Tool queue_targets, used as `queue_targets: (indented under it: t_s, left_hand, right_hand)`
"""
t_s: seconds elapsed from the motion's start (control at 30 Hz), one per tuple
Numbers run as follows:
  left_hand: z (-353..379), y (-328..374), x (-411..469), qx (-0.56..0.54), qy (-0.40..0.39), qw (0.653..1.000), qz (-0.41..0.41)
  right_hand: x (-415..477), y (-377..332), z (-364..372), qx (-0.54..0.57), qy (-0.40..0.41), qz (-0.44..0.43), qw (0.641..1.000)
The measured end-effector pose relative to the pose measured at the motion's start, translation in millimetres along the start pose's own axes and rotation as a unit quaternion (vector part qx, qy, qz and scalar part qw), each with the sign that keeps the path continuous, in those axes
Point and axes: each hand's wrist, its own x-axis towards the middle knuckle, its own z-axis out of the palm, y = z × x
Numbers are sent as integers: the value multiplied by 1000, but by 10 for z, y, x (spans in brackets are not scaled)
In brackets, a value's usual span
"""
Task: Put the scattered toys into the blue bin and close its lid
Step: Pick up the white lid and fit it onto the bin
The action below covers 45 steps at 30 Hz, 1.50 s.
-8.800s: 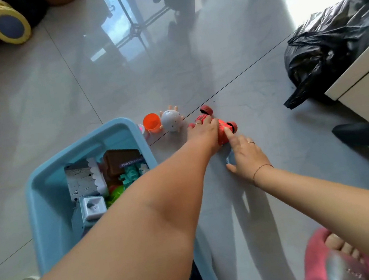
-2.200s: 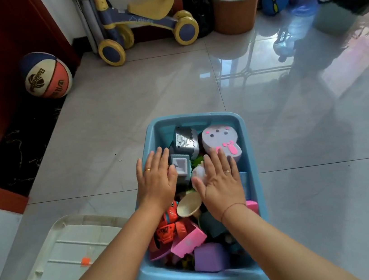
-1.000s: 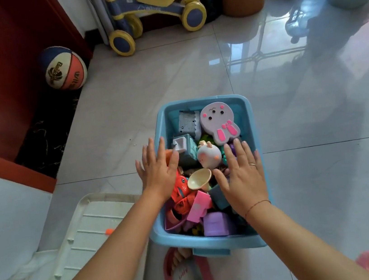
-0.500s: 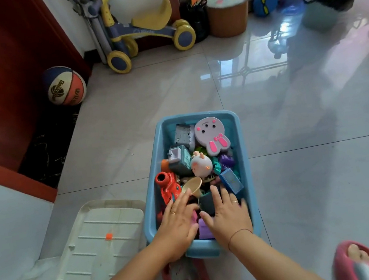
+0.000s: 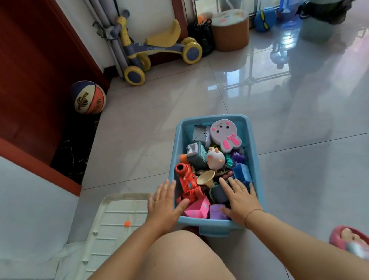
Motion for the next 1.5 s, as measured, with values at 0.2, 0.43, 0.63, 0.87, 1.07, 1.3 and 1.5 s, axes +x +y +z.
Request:
queue_targets:
  t_s: [0.2, 0.43, 0.63, 0.87, 1.07, 1.3, 1.5]
  left_hand:
    - [20, -714, -184, -87, 84, 976, -181]
    - [533, -1993, -523, -200, 44, 889, -409]
    - [724, -2757, -579, -225, 33, 855, -467]
    - [936, -3232, -528, -264, 4, 838, -477]
    - [966, -3405, -415, -255, -44, 822, -508]
    - [681, -3473, -617, -524, -5, 712, -467]
    - [22, -2761, -521, -562, 52, 759, -323]
  right_hand:
    - [-161, 103, 9, -51, 53, 16, 997]
    - [22, -1396, 70, 223, 236, -204, 924]
    - [359, -2145, 1021, 321, -102, -82, 938]
    - [541, -2149, 1663, 425, -216, 122, 870]
    - [511, -2275, 1772, 501, -177, 140, 836]
    - [625, -2189, 1608, 520, -211, 159, 812]
    - [624, -2579, 1062, 459, -208, 85, 860]
